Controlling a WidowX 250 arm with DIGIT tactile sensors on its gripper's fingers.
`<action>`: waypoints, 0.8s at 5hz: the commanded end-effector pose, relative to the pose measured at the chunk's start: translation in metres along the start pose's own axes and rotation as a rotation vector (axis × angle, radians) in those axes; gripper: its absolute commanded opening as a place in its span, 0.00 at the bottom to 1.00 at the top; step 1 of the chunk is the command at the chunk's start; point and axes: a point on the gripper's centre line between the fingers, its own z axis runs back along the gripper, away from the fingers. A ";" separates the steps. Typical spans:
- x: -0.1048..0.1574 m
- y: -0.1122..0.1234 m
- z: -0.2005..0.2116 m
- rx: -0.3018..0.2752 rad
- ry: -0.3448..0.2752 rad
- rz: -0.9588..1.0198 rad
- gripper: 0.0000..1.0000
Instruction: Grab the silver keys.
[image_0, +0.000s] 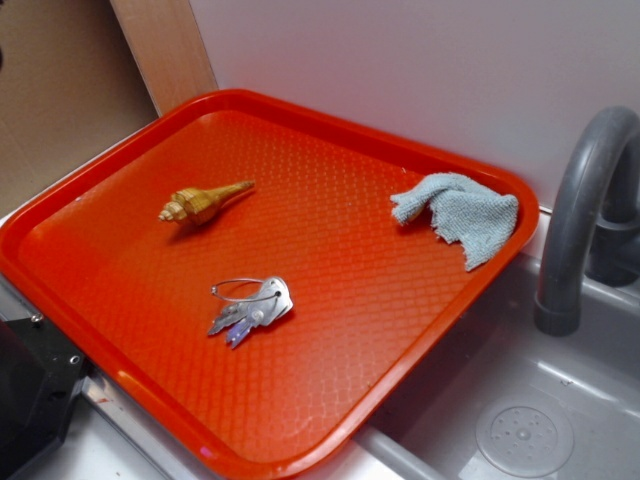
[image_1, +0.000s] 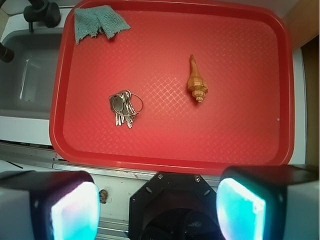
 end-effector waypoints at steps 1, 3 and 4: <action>0.000 0.000 0.000 0.000 0.000 0.000 1.00; 0.050 0.021 -0.074 -0.025 0.197 0.513 1.00; 0.048 0.023 -0.099 -0.046 0.319 0.772 1.00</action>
